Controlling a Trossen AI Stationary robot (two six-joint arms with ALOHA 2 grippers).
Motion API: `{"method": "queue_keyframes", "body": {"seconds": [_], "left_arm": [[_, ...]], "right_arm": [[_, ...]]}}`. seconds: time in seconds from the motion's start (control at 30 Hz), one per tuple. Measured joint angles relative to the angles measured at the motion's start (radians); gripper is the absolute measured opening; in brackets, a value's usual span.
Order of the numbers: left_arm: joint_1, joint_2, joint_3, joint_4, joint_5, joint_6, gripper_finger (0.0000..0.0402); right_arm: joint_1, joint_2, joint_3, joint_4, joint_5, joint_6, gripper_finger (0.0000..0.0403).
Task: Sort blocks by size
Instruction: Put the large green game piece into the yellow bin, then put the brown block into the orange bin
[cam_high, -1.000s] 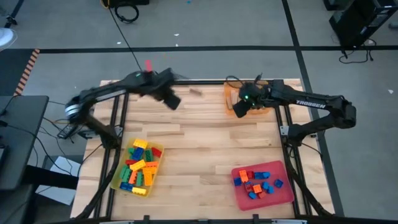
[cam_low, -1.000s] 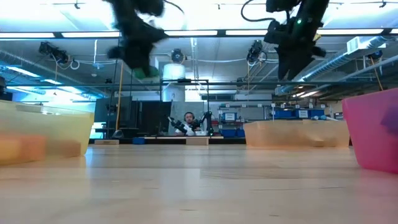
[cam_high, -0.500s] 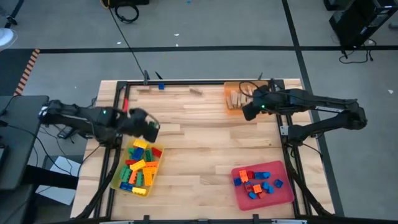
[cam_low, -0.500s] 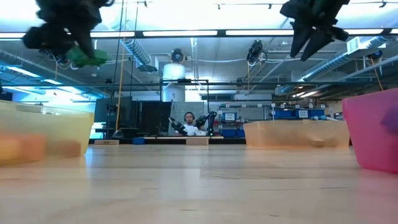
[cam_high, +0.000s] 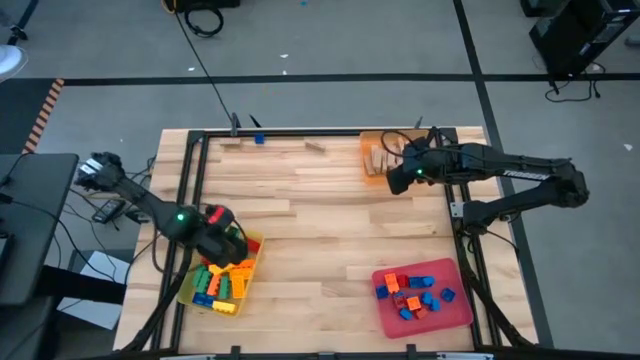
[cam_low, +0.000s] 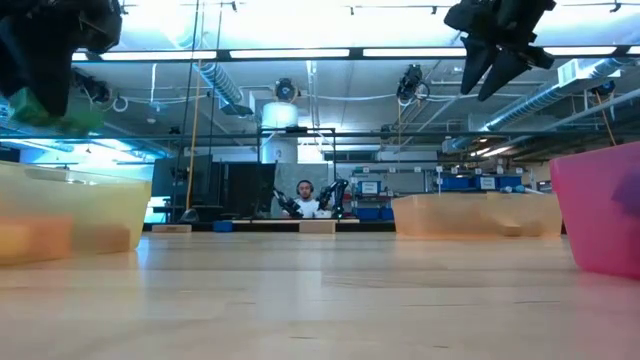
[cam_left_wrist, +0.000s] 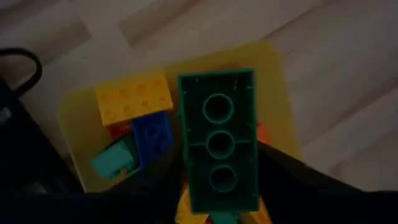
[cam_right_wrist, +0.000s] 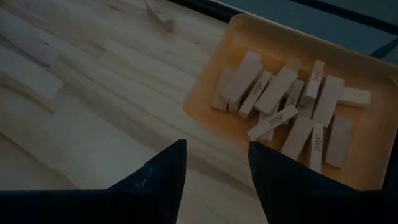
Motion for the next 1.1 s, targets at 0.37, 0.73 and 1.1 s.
{"method": "queue_keyframes", "body": {"seconds": [0.37,0.73,1.1], "left_arm": [[-0.036,0.122,0.0,0.021,0.062,-0.057,0.0317],[-0.036,0.119,0.001,0.17,0.114,-0.038,0.0323],[-0.033,0.119,0.001,0.272,0.055,-0.042,0.0323]], "right_arm": [[0.048,0.004,0.0,0.0,-0.003,-0.003,0.0187],[0.099,-0.007,-0.016,0.002,0.024,-0.053,0.0187],[0.123,-0.291,-0.379,0.514,-0.177,-0.3,0.0186]]}}
